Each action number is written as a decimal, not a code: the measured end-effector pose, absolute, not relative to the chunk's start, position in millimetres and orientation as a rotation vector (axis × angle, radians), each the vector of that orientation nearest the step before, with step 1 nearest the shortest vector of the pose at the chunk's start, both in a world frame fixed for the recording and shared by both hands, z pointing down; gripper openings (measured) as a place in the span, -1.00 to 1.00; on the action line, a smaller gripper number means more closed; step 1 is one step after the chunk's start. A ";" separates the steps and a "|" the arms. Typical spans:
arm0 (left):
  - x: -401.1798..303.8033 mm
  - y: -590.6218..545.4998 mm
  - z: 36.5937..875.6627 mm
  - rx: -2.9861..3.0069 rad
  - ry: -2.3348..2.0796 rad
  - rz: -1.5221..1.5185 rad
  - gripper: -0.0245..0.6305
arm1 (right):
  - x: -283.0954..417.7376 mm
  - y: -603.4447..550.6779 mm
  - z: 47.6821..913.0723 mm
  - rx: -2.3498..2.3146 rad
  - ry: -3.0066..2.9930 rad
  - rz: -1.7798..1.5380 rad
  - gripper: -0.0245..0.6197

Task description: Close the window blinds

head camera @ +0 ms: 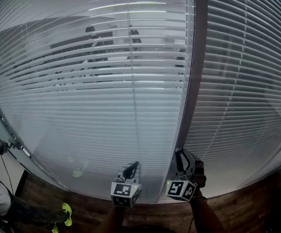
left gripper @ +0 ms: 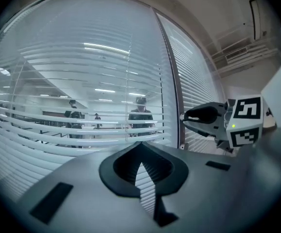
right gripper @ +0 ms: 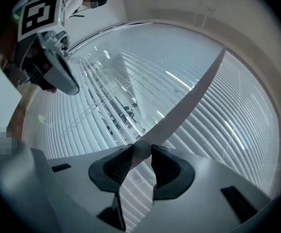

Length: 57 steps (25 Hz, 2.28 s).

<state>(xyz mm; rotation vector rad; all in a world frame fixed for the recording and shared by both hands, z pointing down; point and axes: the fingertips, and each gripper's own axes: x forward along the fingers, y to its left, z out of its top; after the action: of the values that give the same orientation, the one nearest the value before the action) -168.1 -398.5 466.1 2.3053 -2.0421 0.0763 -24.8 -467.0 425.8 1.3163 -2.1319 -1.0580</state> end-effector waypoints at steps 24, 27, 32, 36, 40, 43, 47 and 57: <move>-133.4 -388.3 476.0 2.392 -1.945 0.091 -0.93 | -29.6 -466.5 437.5 0.916 -1.473 -1.557 -0.53; -136.0 -383.2 479.1 2.385 -1.961 0.093 -0.93 | -28.0 -465.1 440.1 0.940 -1.575 -1.535 -0.53; -139.9 -373.9 476.4 2.349 -1.978 0.082 -0.93 | -24.6 -457.3 438.4 1.044 -1.823 -1.341 -0.35; -138.1 -369.0 478.8 2.340 -1.975 0.082 -0.93 | -22.5 -451.6 424.5 1.241 -2.158 -1.040 -0.35; -134.8 -366.3 474.0 2.335 -1.980 0.077 -0.93 | -25.8 -455.2 411.7 1.445 -2.395 -0.710 -0.35; -127.8 -363.3 476.2 2.361 -1.957 0.091 -0.93 | -18.3 -466.7 415.1 1.596 -2.472 -0.566 -0.35; -125.7 -359.5 475.2 2.356 -1.954 0.078 -0.93 | -12.1 -473.4 424.9 1.664 -2.602 -0.227 -0.35; -130.8 -356.9 482.3 2.352 -1.961 0.096 -0.93 | -14.0 -476.5 425.2 1.656 -2.618 -0.189 -0.52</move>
<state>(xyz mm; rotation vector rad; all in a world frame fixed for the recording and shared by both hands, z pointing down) -130.8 -356.9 482.3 2.3520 -1.9612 0.0957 -14.0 -476.5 425.2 1.6558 -2.6178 -0.1887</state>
